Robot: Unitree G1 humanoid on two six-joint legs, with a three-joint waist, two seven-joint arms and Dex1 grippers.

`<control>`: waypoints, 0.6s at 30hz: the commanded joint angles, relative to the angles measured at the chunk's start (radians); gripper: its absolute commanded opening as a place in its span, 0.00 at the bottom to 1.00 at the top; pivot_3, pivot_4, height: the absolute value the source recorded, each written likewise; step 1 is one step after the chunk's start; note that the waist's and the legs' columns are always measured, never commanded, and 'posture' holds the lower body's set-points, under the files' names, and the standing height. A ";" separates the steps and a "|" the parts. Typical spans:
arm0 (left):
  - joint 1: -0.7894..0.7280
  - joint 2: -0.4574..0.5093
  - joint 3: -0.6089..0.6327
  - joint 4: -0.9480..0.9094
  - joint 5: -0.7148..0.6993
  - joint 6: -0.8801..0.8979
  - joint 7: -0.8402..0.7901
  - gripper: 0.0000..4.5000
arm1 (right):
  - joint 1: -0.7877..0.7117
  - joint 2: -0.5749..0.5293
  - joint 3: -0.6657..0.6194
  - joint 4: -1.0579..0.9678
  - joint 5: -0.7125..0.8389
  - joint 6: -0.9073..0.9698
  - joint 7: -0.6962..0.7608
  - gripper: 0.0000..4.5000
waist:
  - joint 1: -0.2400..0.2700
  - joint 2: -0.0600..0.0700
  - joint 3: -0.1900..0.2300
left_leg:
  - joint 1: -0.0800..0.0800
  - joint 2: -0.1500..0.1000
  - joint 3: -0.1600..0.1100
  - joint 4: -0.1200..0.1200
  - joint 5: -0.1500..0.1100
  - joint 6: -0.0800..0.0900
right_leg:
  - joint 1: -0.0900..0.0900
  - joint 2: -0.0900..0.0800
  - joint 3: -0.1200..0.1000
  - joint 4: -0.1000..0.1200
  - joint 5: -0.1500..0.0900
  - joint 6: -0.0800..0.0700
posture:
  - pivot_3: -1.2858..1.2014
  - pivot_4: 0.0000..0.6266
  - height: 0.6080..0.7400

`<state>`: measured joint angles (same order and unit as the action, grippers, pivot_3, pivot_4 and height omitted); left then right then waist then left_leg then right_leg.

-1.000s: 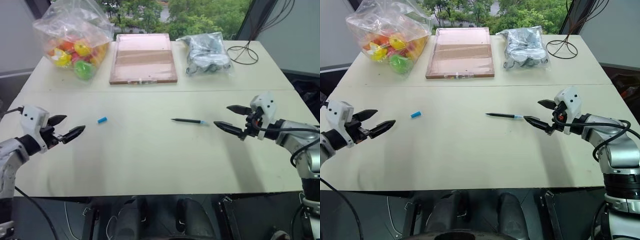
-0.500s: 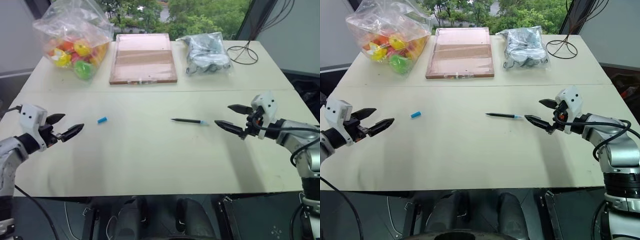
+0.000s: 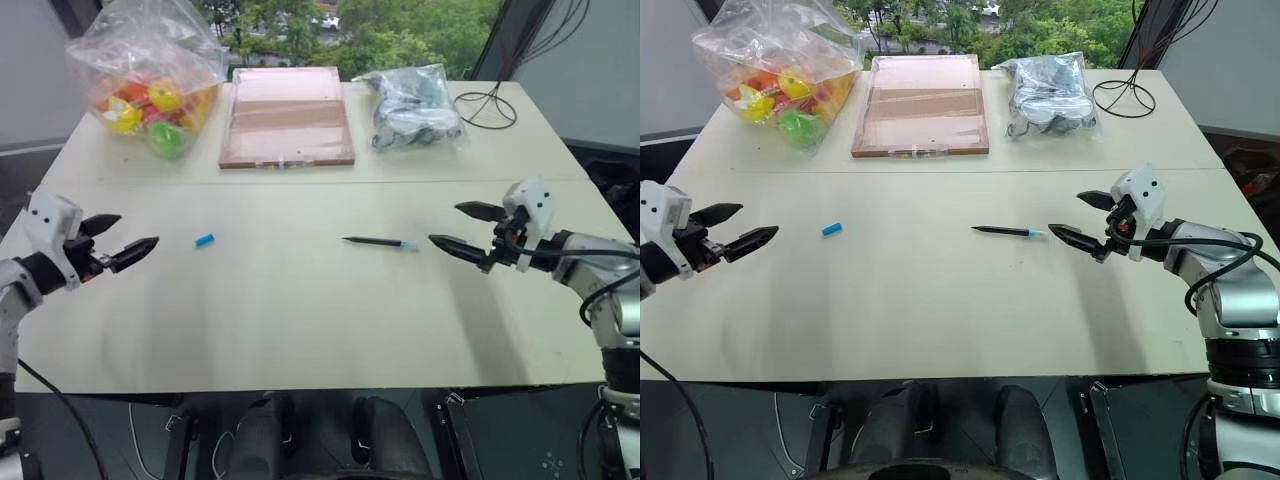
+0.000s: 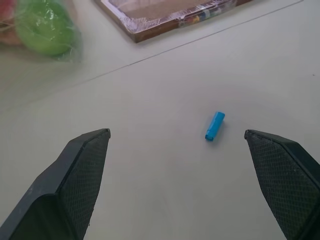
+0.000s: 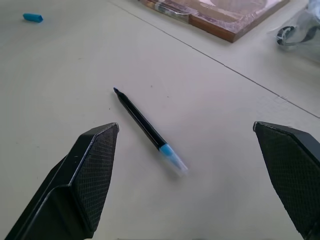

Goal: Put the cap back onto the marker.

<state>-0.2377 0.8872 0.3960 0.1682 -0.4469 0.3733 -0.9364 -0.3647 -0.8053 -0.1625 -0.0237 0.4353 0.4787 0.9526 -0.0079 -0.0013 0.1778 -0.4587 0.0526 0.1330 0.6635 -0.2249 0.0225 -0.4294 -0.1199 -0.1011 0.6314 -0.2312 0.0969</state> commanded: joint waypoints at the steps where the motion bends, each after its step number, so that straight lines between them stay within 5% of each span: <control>1: -0.088 0.049 -0.037 0.009 -0.016 -0.019 -0.099 1.00 | -0.046 -0.033 0.008 -0.012 0.004 -0.014 0.053 0.99 | 0.001 0.000 0.000 | 0.000 0.000 0.000 0.000 0.000 0.000 | 0.000 0.000 0.000 0.000 0.000 0.000 | 0.52 0.24 1.00; 12: -0.486 -0.056 -0.338 0.303 0.111 -0.150 -0.372 1.00 | -0.305 0.071 0.239 0.401 -0.167 -0.288 0.273 0.99 | -0.006 0.000 0.000 | 0.000 -0.001 0.002 0.001 0.004 -0.005 | 0.000 0.001 0.000 0.001 0.000 0.000 | 0.52 0.24 1.00; 18: -0.567 -0.156 -0.389 0.386 0.145 -0.207 -0.396 1.00 | -0.487 0.193 0.299 0.739 -0.262 -0.455 0.328 0.99 | -0.008 0.000 0.000 | 0.000 -0.001 0.002 0.002 0.004 -0.006 | 0.000 0.001 0.000 0.002 0.000 0.001 | 0.52 0.24 1.00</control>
<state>-0.7843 0.7293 0.0048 0.5560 -0.3052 0.1863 -1.3265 -0.8199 -0.6230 0.1325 0.6692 0.1920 0.0741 1.2648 -0.0163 -0.0014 0.1781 -0.4591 0.0518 0.1346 0.6653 -0.2206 0.0168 -0.4295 -0.1188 -0.1011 0.6330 -0.2312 0.0976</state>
